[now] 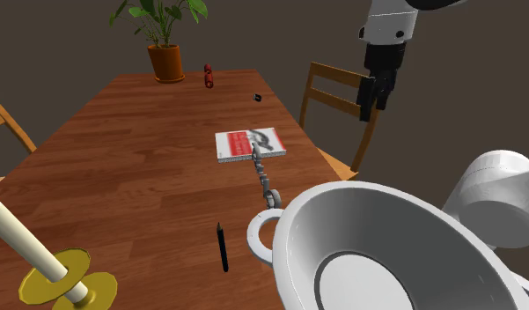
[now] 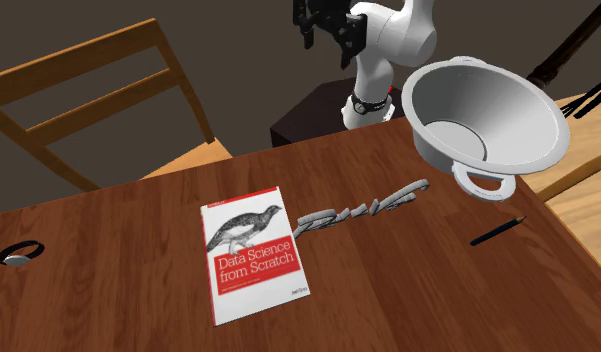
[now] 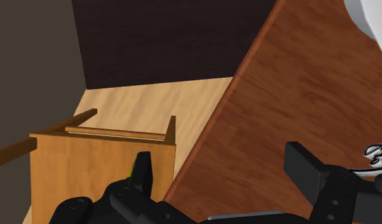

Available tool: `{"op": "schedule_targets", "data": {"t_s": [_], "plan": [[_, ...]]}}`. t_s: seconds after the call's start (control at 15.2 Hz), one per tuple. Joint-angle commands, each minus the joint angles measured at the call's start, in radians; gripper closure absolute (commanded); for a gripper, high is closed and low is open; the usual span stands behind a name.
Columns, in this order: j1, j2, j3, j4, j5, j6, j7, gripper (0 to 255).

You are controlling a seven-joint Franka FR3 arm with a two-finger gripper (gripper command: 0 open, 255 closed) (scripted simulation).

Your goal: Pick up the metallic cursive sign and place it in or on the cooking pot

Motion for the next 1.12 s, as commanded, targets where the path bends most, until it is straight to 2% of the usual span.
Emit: {"op": "schedule_targets", "data": {"t_s": [0.0, 0.59, 1.06], "plan": [[0.0, 0.0, 0.0, 0.0, 0.0, 0.0, 0.0, 0], [0.053, 0.14, 0.165, -0.034, 0.137, 0.216, 0.207, 0], [0.078, 0.32, 0.29, 0.015, 0.192, 0.39, 0.362, 0]]}}
